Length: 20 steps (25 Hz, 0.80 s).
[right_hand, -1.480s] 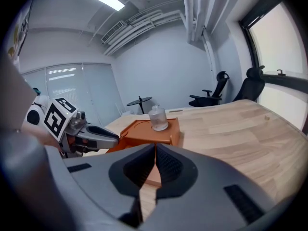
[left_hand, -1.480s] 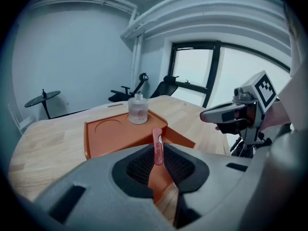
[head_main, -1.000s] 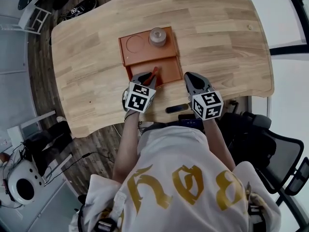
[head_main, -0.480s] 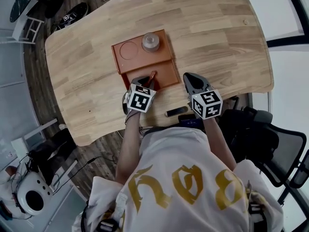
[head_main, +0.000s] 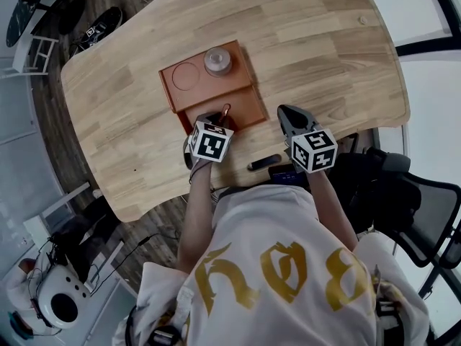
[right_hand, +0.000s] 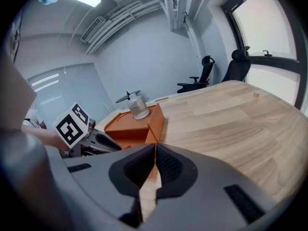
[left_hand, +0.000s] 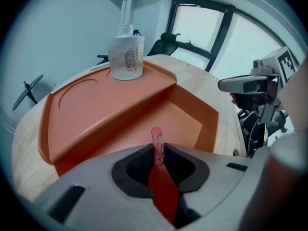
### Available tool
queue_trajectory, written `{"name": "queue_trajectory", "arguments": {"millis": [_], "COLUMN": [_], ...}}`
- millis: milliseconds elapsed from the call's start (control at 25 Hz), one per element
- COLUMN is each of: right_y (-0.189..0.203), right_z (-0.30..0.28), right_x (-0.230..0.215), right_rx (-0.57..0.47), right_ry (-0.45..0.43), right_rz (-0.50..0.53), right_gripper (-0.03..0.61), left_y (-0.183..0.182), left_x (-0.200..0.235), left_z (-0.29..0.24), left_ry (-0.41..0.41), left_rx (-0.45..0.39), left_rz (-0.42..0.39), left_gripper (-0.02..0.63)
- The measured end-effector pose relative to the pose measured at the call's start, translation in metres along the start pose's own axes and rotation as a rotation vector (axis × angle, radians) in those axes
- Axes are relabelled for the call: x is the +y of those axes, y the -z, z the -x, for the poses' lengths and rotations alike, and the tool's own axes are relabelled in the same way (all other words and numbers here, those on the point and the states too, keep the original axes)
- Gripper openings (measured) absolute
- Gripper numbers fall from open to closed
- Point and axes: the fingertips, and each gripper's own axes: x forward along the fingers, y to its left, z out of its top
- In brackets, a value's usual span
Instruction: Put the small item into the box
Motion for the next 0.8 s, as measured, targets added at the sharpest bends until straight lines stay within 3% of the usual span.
{"name": "queue_trajectory", "arguments": {"millis": [520,800], "right_y": [-0.011,-0.014], "right_z": [-0.007,-0.007], "right_x": [0.006,0.008], "right_rx": [-0.011,-0.029], "right_ry": [-0.008,0.008], "right_rz": [0.026,0.038], "right_gripper": [0.012,0.012], "left_y": [-0.003,-0.013], "left_x": [0.003,0.009], "left_z": [0.001,0.009], "left_ry": [-0.013,-0.053], "left_rx": [-0.016,-0.084], "left_rz": [-0.002,-0.028], "left_gripper": [0.06,0.067]}}
